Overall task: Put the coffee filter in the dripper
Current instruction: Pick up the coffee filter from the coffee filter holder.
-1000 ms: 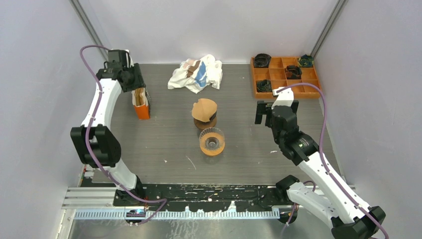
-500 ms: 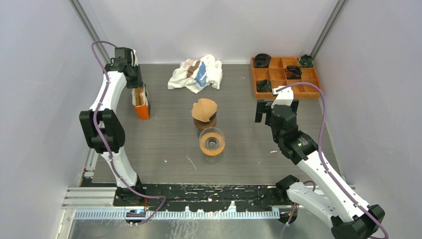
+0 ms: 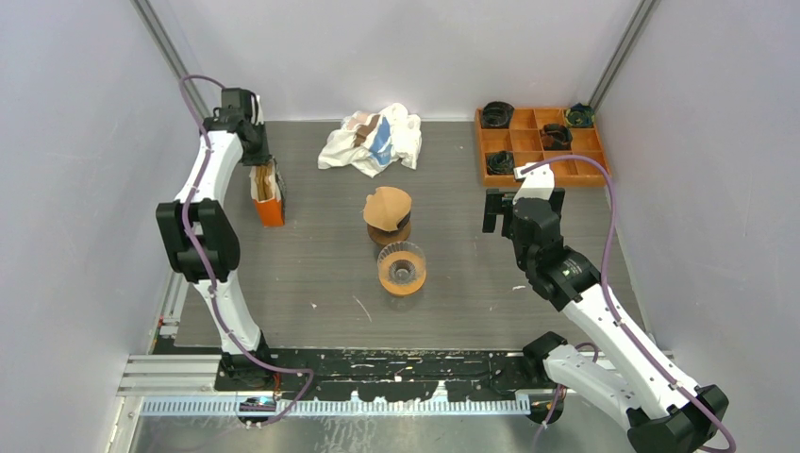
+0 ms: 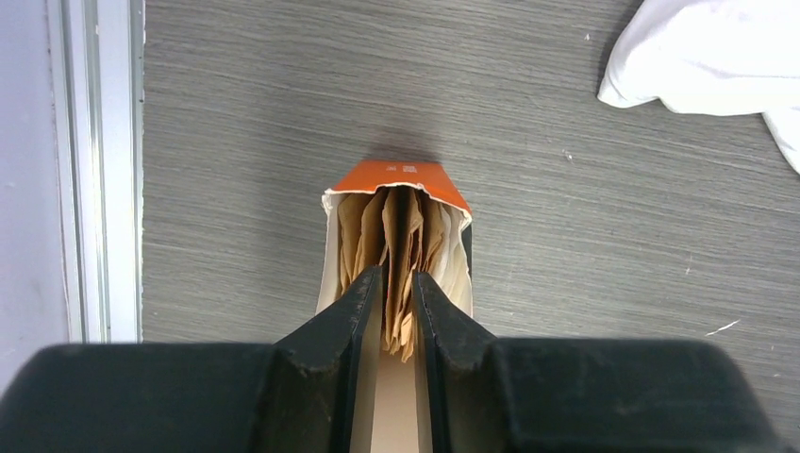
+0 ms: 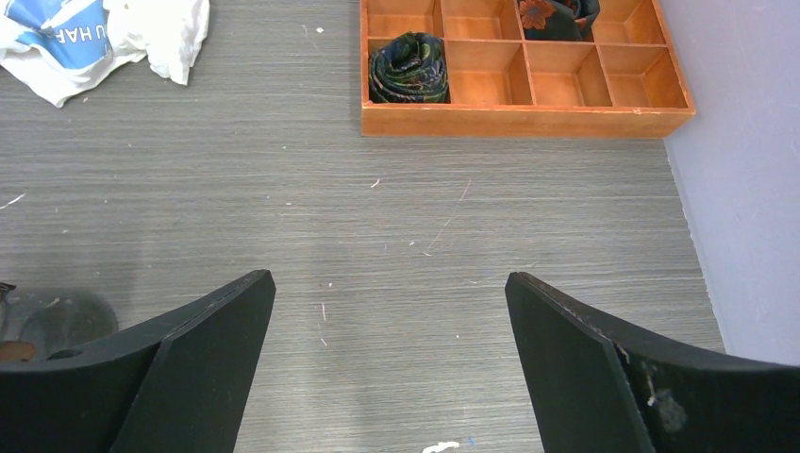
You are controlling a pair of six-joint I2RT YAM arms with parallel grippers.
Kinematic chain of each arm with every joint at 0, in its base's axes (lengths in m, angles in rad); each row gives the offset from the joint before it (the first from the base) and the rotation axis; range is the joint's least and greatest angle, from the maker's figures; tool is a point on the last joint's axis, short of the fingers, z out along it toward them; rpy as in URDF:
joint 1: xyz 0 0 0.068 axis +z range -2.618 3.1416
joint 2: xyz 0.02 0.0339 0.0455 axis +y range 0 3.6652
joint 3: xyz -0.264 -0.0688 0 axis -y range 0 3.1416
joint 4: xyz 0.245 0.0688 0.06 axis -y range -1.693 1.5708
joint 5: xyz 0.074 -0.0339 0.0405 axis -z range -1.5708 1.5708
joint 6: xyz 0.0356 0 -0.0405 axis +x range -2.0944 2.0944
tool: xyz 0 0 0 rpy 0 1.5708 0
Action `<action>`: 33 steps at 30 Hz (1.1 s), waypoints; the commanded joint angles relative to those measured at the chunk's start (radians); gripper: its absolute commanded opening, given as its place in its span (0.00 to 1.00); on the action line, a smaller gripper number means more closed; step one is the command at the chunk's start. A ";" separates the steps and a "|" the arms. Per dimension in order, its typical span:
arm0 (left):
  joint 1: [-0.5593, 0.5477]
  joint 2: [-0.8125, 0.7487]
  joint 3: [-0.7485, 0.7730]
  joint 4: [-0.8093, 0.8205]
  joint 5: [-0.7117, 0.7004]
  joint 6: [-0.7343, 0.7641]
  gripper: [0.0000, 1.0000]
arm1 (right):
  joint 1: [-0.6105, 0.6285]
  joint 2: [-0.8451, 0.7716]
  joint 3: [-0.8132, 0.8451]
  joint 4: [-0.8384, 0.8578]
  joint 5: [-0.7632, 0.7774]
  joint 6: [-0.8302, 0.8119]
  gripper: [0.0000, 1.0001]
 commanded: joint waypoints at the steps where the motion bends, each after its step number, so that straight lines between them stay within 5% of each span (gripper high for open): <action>1: 0.009 0.016 0.064 -0.013 -0.019 0.024 0.19 | -0.004 0.000 -0.001 0.054 0.014 -0.004 1.00; 33: 0.009 0.102 0.114 -0.048 -0.023 0.029 0.13 | -0.003 0.009 0.001 0.050 -0.001 -0.005 1.00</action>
